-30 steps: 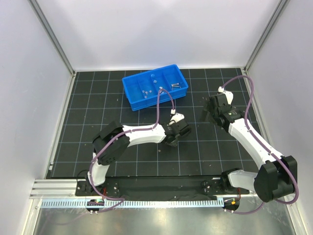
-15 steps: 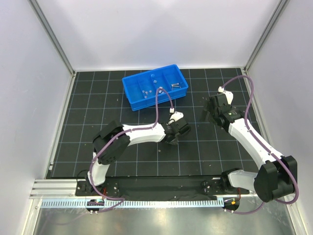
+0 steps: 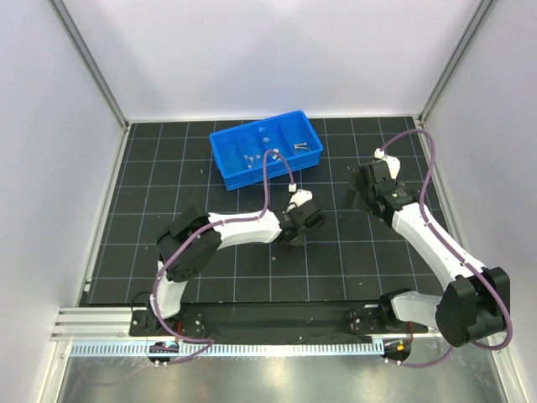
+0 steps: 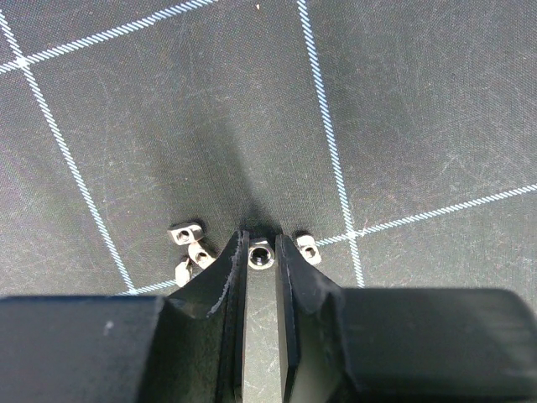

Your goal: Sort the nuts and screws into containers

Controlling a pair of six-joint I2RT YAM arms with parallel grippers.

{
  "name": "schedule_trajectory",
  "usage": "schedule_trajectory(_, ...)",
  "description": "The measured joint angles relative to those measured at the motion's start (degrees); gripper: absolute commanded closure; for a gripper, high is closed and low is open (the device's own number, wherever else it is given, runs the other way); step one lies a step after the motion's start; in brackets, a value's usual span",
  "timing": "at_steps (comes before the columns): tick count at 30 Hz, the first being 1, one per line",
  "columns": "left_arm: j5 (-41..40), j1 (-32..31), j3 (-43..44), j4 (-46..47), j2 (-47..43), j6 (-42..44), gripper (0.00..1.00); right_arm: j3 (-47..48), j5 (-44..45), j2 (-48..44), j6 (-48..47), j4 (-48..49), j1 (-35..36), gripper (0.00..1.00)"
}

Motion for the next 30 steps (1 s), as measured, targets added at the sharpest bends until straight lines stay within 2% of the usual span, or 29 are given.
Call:
schedule_trajectory(8,0.4,3.2,-1.0,0.3,-1.5,1.2,0.90,0.0,0.0,0.0,0.1,0.0,0.0,0.00)
schedule_trajectory(15,0.6,15.7,0.9,2.8,-5.0,4.4,0.89,0.0,-0.1,0.6,0.0,0.0,0.0,0.00)
schedule_trajectory(20,0.4,24.5,8.5,5.4,-4.9,7.6,0.88,0.3,-0.2,2.8,0.1,0.0,0.0,0.00)
schedule_trajectory(23,0.4,28.6,16.2,7.5,-2.3,9.7,0.88,0.6,-0.2,4.4,0.1,0.0,0.0,0.00)
schedule_trajectory(27,0.8,31.6,25.7,10.0,3.7,11.5,0.87,1.7,-0.2,6.6,0.1,0.0,0.0,0.00)
schedule_trajectory(30,1.3,32.5,31.2,9.9,9.2,12.3,0.83,3.0,-0.2,7.7,0.0,0.0,0.0,0.01)
